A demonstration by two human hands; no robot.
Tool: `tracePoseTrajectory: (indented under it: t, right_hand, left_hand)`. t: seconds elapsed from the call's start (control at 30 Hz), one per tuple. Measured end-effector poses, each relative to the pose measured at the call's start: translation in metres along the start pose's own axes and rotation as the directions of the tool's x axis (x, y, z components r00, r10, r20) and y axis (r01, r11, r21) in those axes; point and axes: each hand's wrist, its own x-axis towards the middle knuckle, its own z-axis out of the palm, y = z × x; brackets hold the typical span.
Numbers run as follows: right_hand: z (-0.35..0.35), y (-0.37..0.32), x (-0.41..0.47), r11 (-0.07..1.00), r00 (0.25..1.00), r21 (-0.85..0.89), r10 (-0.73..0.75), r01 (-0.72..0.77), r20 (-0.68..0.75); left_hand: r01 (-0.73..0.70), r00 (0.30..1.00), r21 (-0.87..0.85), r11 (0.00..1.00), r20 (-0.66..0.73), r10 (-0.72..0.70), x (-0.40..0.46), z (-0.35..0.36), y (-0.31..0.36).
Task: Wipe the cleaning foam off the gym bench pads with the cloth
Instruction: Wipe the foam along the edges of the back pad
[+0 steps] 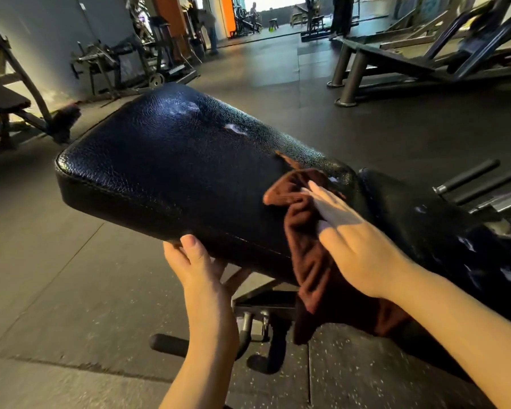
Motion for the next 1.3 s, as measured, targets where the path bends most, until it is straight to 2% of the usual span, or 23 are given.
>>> tracePoseTrajectory:
  t: [0.07, 0.13, 0.17, 0.2, 0.23, 0.3, 0.4, 0.5, 0.57, 0.63, 0.73, 0.83, 0.9, 0.97, 1.03, 1.07, 1.13, 1.17, 1.2, 1.23, 1.3]
  right_hand:
    - [-0.010, 0.026, -0.037, 0.992, 0.993, -0.047, 0.114, -0.114, -0.014]
    - [-0.016, 0.040, -0.066, 0.959, 0.973, -0.167, 0.228, -0.231, -0.039]
    - [-0.018, 0.040, -0.075, 0.934, 0.968, -0.256, 0.249, -0.251, -0.040]
    - [-0.019, 0.036, -0.080, 0.904, 0.968, -0.351, 0.247, -0.244, -0.038]
    - [-0.019, 0.030, -0.083, 0.879, 0.969, -0.420, 0.246, -0.225, -0.004]
    - [-0.020, 0.020, -0.087, 0.831, 0.985, -0.541, 0.171, -0.129, 0.028]
    - [-0.019, 0.017, -0.096, 0.748, 1.000, -0.663, -0.031, 0.025, 0.002]
    - [-0.017, 0.014, -0.109, 0.869, 0.983, -0.492, -0.139, 0.063, -0.120]
    - [-0.023, 0.007, -0.116, 0.951, 0.979, -0.308, -0.078, 0.017, -0.187]
    - [-0.036, 0.000, -0.121, 0.975, 0.977, -0.198, 0.056, -0.097, -0.204]
    - [-0.070, 0.009, -0.130, 0.949, 0.916, -0.047, 0.288, -0.313, -0.279]
    - [-0.109, 0.034, -0.137, 0.874, 0.778, 0.012, 0.439, -0.486, -0.450]
    - [-0.126, 0.049, -0.144, 0.813, 0.686, 0.051, 0.521, -0.580, -0.507]
    - [-0.133, 0.057, -0.148, 0.769, 0.637, 0.058, 0.566, -0.636, -0.523]
    - [-0.129, 0.051, -0.144, 0.765, 0.665, 0.100, 0.609, -0.636, -0.433]
    - [-0.123, 0.047, -0.141, 0.767, 0.704, 0.201, 0.639, -0.609, -0.309]
    - [-0.099, 0.030, -0.137, 0.679, 0.751, 0.395, 0.659, -0.619, 0.042]
    - [-0.084, 0.024, -0.140, 0.730, 0.798, 0.347, 0.593, -0.588, 0.106]
    - [-0.072, 0.022, -0.143, 0.834, 0.854, 0.185, 0.515, -0.519, 0.071]
    - [-0.061, 0.024, -0.145, 0.895, 0.895, -0.009, 0.447, -0.447, 0.000]
    - [-0.042, 0.033, -0.144, 0.911, 0.943, -0.265, 0.333, -0.315, 0.023]
  left_hand:
    - [0.101, 0.991, 0.074, 0.992, 0.077, -0.107, -0.010, 0.004, 0.001]
    - [0.234, 0.959, 0.152, 0.960, 0.125, -0.254, -0.016, 0.001, 0.000]
    - [0.293, 0.933, 0.216, 0.931, 0.147, -0.327, -0.018, -0.001, 0.000]
    - [0.293, 0.906, 0.330, 0.898, 0.205, -0.371, -0.020, -0.004, -0.001]
    - [0.241, 0.872, 0.489, 0.839, 0.271, -0.408, -0.024, -0.004, -0.003]
    - [0.014, 0.797, 0.735, 0.678, 0.400, -0.451, -0.033, -0.005, -0.011]
    - [-0.268, 0.758, 0.754, 0.600, 0.549, -0.353, -0.050, 0.004, -0.018]
    - [-0.348, 0.724, 0.663, 0.663, 0.640, -0.260, -0.067, 0.024, -0.024]
    - [-0.350, 0.734, 0.587, 0.731, 0.656, -0.175, -0.077, 0.034, -0.029]
    - [-0.287, 0.750, 0.507, 0.813, 0.647, -0.139, -0.083, 0.042, -0.032]
    - [-0.291, 0.755, 0.440, 0.850, 0.651, -0.078, -0.087, 0.053, -0.032]
    - [-0.293, 0.787, 0.447, 0.845, 0.614, -0.052, -0.088, 0.061, -0.032]
    - [-0.326, 0.790, 0.487, 0.810, 0.611, -0.049, -0.088, 0.060, -0.036]
    - [-0.402, 0.785, 0.532, 0.745, 0.619, -0.019, -0.090, 0.056, -0.043]
    - [-0.516, 0.764, 0.553, 0.654, 0.643, 0.059, -0.091, 0.052, -0.052]
    - [-0.576, 0.744, 0.555, 0.599, 0.660, 0.104, -0.091, 0.051, -0.055]
    - [-0.701, 0.680, 0.546, 0.459, 0.705, 0.201, -0.088, 0.050, -0.060]
    - [-0.761, 0.632, 0.528, 0.376, 0.734, 0.249, -0.084, 0.050, -0.061]
    - [-0.821, 0.568, 0.499, 0.279, 0.767, 0.299, -0.081, 0.050, -0.062]
    - [-0.872, 0.489, 0.458, 0.171, 0.802, 0.344, -0.077, 0.050, -0.062]
    - [-0.928, 0.324, 0.370, -0.042, 0.857, 0.401, -0.069, 0.054, -0.062]
